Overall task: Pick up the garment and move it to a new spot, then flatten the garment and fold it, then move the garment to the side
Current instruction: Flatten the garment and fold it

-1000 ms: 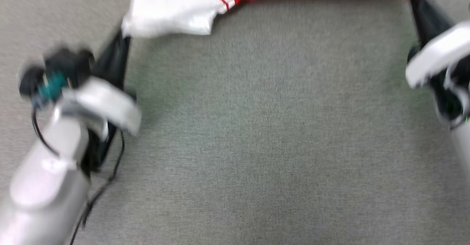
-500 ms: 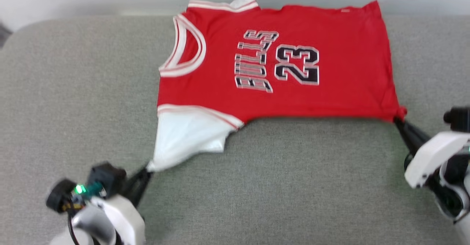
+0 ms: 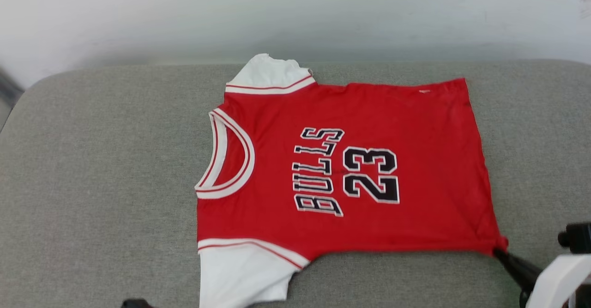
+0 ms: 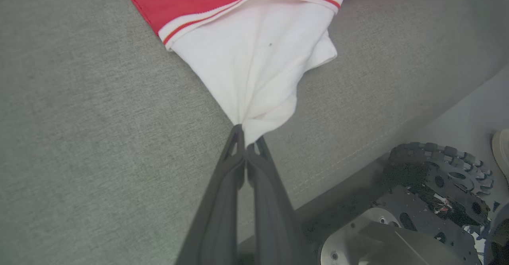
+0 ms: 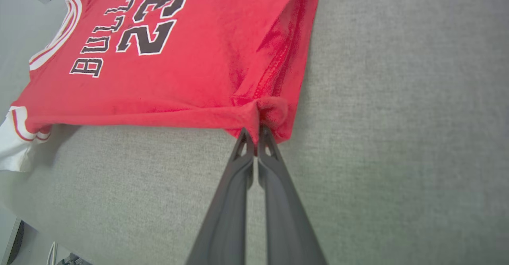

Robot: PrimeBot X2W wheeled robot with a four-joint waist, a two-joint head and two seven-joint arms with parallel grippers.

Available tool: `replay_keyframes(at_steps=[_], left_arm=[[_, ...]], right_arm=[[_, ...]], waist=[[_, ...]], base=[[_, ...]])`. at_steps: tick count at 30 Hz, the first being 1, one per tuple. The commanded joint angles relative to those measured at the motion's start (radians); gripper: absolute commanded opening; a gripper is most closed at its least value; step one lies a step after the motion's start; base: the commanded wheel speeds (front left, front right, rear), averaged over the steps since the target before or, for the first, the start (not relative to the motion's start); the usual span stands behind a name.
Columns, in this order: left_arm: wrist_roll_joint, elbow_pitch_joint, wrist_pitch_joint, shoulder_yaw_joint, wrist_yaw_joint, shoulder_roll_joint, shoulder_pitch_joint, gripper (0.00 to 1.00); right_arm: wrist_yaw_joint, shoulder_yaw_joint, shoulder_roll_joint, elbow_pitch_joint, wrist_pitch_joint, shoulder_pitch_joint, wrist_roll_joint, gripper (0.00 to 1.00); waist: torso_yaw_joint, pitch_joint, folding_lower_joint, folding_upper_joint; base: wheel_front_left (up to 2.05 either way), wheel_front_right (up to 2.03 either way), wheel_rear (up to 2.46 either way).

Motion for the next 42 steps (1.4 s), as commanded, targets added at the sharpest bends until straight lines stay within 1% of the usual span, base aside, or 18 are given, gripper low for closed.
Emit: replay_keyframes(at_steps=[1, 4, 6, 8, 10, 13, 17, 18, 20, 24, 29, 32, 38, 42], left_arm=[[-0.012, -0.022, 0.009, -0.005, -0.001, 0.021, 0.032, 0.00], [-0.027, -0.049, 0.009, 0.003, 0.006, 0.033, 0.052, 0.00], [-0.021, -0.073, -0.013, 0.031, 0.019, 0.032, 0.021, 0.00], [-0.013, -0.082, -0.023, 0.045, 0.023, 0.032, -0.003, 0.00], [-0.012, -0.090, -0.029, 0.064, 0.024, 0.030, -0.029, 0.00], [-0.019, -0.095, -0.040, 0.095, 0.016, 0.021, -0.084, 0.00], [-0.026, -0.078, -0.056, 0.134, 0.000, 0.010, -0.169, 0.00], [-0.026, -0.078, -0.056, 0.134, 0.000, 0.010, -0.169, 0.00], [-0.019, -0.064, -0.056, 0.142, -0.009, 0.003, -0.219, 0.00], [-0.001, -0.016, -0.041, 0.144, -0.029, -0.017, -0.318, 0.00], [0.021, 0.065, -0.019, 0.133, -0.055, -0.048, -0.436, 0.00], [0.026, 0.120, -0.005, 0.134, -0.049, -0.069, -0.496, 0.00], [0.034, 0.222, -0.003, 0.119, -0.078, -0.111, -0.581, 0.00], [0.049, 0.294, -0.010, 0.102, -0.086, -0.141, -0.630, 0.00]], right_arm=[[-0.001, -0.015, -0.008, -0.036, 0.026, 0.054, 0.013, 0.00], [-0.001, -0.041, 0.002, -0.085, 0.058, 0.104, 0.023, 0.00], [-0.001, -0.076, 0.021, -0.135, 0.085, 0.128, 0.019, 0.00], [-0.001, -0.092, 0.034, -0.162, 0.101, 0.120, 0.028, 0.00], [-0.001, -0.114, 0.062, -0.189, 0.121, 0.104, 0.068, 0.00], [-0.001, -0.148, 0.073, -0.224, 0.155, 0.072, 0.083, 0.00], [-0.001, -0.176, 0.085, -0.255, 0.196, 0.023, 0.066, 0.00], [-0.001, -0.176, 0.085, -0.255, 0.196, 0.023, 0.066, 0.00], [0.000, -0.189, 0.093, -0.264, 0.214, -0.008, 0.057, 0.00], [0.000, -0.197, 0.108, -0.265, 0.249, -0.071, 0.021, 0.00], [0.000, -0.202, 0.127, -0.233, 0.275, -0.150, -0.022, 0.00], [0.000, -0.206, 0.134, -0.212, 0.286, -0.188, -0.046, 0.00], [0.000, -0.195, 0.148, -0.172, 0.278, -0.248, -0.082, 0.00], [0.000, -0.183, 0.153, -0.137, 0.269, -0.282, -0.099, 0.00]], waist=[[-0.004, -0.003, 0.0003, 0.0000], [-0.007, 0.000, 0.0003, 0.0000], [-0.013, 0.016, 0.0003, 0.0000], [-0.016, 0.027, 0.0003, 0.0000], [-0.019, 0.041, 0.0003, 0.0000], [-0.022, 0.071, 0.0003, 0.0000], [-0.029, 0.121, 0.0003, 0.0000], [-0.029, 0.121, 0.0003, 0.0000], [-0.031, 0.148, 0.0003, 0.0000], [-0.033, 0.201, 0.0003, 0.0000], [-0.035, 0.255, 0.0003, 0.0000], [-0.036, 0.281, 0.0003, 0.0000], [-0.038, 0.317, 0.0003, 0.0000], [-0.036, 0.332, 0.0003, 0.0000]], base=[[0.00, 0.00, 0.00], [0.00, 0.00, 0.00], [0.00, 0.00, 0.00], [0.00, 0.00, 0.00], [0.00, 0.00, 0.00], [0.00, 0.00, 0.00], [0.00, 0.00, 0.00], [0.00, 0.00, 0.00], [0.00, 0.00, 0.00], [0.00, 0.00, 0.00], [0.00, 0.00, 0.00], [0.00, 0.00, 0.00], [0.00, 0.00, 0.00], [0.00, 0.00, 0.00]])
